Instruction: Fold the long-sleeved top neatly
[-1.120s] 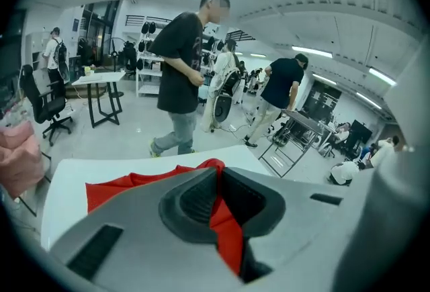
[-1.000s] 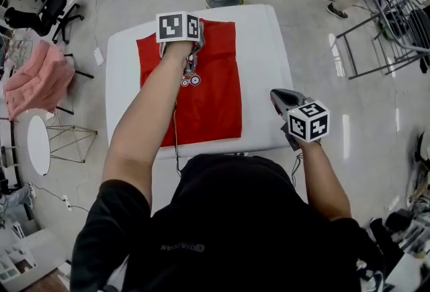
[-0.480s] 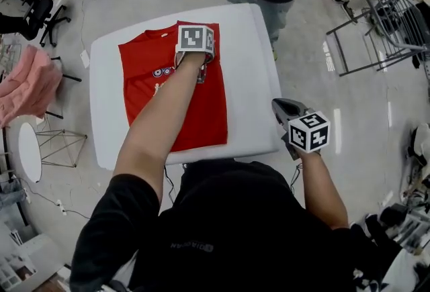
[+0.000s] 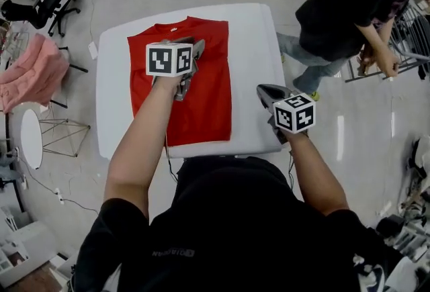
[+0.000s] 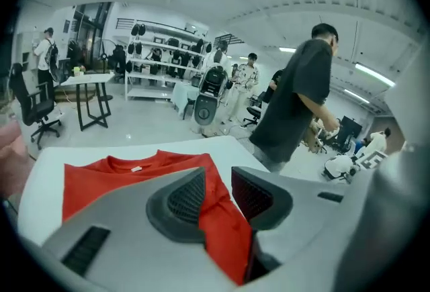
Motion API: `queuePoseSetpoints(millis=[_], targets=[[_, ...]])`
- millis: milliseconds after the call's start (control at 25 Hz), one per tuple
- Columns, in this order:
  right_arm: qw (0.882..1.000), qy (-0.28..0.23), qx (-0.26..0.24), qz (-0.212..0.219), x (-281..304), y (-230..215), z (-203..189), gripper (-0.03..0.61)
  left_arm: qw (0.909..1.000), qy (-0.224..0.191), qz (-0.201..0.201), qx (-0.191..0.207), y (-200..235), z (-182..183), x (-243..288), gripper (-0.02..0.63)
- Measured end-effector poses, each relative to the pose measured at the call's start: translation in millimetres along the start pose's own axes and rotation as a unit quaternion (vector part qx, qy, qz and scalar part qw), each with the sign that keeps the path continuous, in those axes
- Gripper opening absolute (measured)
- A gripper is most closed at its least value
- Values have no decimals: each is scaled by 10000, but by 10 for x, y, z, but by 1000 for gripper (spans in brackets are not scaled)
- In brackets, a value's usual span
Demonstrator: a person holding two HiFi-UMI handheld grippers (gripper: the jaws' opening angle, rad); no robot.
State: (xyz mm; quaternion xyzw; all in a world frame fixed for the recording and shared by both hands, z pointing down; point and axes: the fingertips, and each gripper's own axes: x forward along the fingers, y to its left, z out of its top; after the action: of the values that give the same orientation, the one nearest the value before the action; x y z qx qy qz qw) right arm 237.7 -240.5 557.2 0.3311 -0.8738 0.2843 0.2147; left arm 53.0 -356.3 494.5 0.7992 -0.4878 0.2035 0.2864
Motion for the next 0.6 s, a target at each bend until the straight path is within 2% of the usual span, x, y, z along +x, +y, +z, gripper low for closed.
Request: queuePoseSetpoints(millis=[160, 400, 600], targets=[[9996, -112, -35, 245, 470, 128, 265, 6, 9991, -133, 406, 5, 262, -214, -570, 117], [9990, 71, -97, 433, 1352, 160, 505, 54, 9942, -53, 1055, -185, 572, -760, -1278, 90], [9981, 437, -411, 169, 1940, 78, 659, 126, 9877, 92, 1492, -468, 712, -1322, -1848, 86]])
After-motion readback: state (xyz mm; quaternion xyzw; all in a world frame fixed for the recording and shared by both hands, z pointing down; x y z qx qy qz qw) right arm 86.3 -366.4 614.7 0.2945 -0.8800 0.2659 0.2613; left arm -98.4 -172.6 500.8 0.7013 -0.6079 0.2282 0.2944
